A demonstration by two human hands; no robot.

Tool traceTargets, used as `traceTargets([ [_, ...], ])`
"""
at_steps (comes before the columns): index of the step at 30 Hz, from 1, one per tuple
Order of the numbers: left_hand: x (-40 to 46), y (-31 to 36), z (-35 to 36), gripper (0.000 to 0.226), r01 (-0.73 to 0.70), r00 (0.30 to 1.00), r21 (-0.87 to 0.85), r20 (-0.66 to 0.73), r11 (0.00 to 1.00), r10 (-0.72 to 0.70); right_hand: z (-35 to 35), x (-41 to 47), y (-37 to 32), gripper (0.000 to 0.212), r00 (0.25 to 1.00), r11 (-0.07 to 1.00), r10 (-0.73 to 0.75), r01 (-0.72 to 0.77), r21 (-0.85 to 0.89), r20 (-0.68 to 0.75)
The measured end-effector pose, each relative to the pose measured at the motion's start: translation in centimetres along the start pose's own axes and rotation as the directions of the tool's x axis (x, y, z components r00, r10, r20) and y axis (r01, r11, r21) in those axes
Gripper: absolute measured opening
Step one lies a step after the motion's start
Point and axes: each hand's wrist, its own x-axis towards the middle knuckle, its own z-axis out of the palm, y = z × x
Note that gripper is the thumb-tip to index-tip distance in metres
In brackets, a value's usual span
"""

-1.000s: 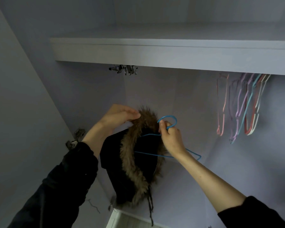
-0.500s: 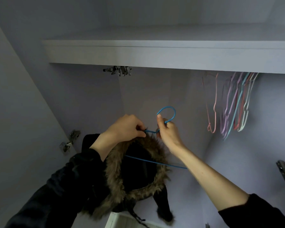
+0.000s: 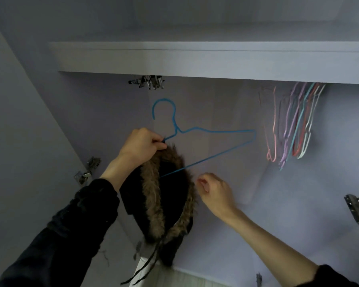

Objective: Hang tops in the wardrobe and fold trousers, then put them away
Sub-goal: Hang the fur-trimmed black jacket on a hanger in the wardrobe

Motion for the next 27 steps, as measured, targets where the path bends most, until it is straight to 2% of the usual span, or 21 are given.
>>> traceTargets([
  [1, -0.1, 0.2, -0.2, 0.017, -0.012, 1.0, -0.022, -0.019, 1.0, 0.012, 0.7, 0.1, 0.7, 0.023, 0.985, 0.992, 0.107, -0.097, -0.074, 0.135],
  [3, -0.4, 0.5, -0.5, 0.014, -0.035, 0.997, -0.049, -0.067, 0.998, 0.031, 1.4, 1.4, 1.7, 0.039, 0.92, 0.963, 0.231, -0.17, -0.21, 0.317],
  [6, -1.0, 0.9, -1.3, 0.017, -0.046, 0.989, -0.075, -0.141, 0.996, 0.035, 2.0, 3.5, 2.0, 0.047, 0.849, 0.944, 0.327, -0.28, -0.171, 0.415],
  [7, -1.1, 0.9, -1.7, 0.019, -0.043, 0.987, -0.078, -0.16, 0.996, 0.03, 2.2, 4.1, 1.8, 0.045, 0.837, 0.938, 0.346, -0.319, -0.135, 0.424],
  [10, -1.3, 0.4, -2.9, 0.022, -0.019, 0.981, -0.082, -0.192, 0.996, 0.003, 2.4, 5.2, 1.2, 0.017, 0.851, 0.943, 0.327, -0.323, -0.082, 0.411],
  [12, -1.5, -0.6, -3.5, 0.022, 0.016, 0.98, -0.076, -0.194, 0.997, -0.03, 2.3, 5.7, 1.2, 0.03, 0.864, 0.94, 0.321, -0.339, -0.023, 0.387],
  [15, -2.3, -2.7, -3.7, 0.013, 0.085, 0.977, -0.042, -0.191, 0.996, -0.091, 1.2, 6.4, 2.0, 0.006, 0.861, 0.856, 0.364, -0.46, 0.238, 0.354],
  [16, -2.6, -3.4, -3.5, 0.009, 0.108, 0.977, -0.03, -0.181, 0.994, -0.112, 0.6, 6.6, 2.4, 0.011, 0.853, 0.793, 0.378, -0.499, 0.351, 0.359],
  [18, -3.3, -4.5, -2.6, 0.02, 0.133, 0.979, 0.008, -0.157, 0.991, -0.13, -0.9, 7.4, 2.8, 0.025, 0.831, 0.688, 0.408, -0.552, 0.471, 0.378],
  [19, -3.5, -4.9, -2.0, 0.021, 0.138, 0.981, 0.041, -0.143, 0.99, -0.131, -1.7, 7.9, 3.1, 0.028, 0.823, 0.666, 0.422, -0.566, 0.486, 0.379],
  [22, -3.6, -5.6, -0.6, 0.014, 0.113, 0.985, 0.19, -0.153, 0.975, -0.084, -3.8, 9.2, 3.1, 0.009, 0.786, 0.627, 0.46, -0.617, 0.477, 0.413],
  [24, -3.7, -5.9, -0.1, 0.014, 0.077, 0.984, 0.245, -0.173, 0.966, -0.035, -4.8, 10.0, 3.3, 0.022, 0.741, 0.559, 0.495, -0.672, 0.487, 0.454],
  [27, -3.5, -6.2, 0.5, 0.017, 0.051, 0.978, 0.281, -0.207, 0.959, 0.009, -5.5, 10.6, 3.5, 0.027, 0.657, 0.413, 0.51, -0.753, 0.512, 0.555],
])
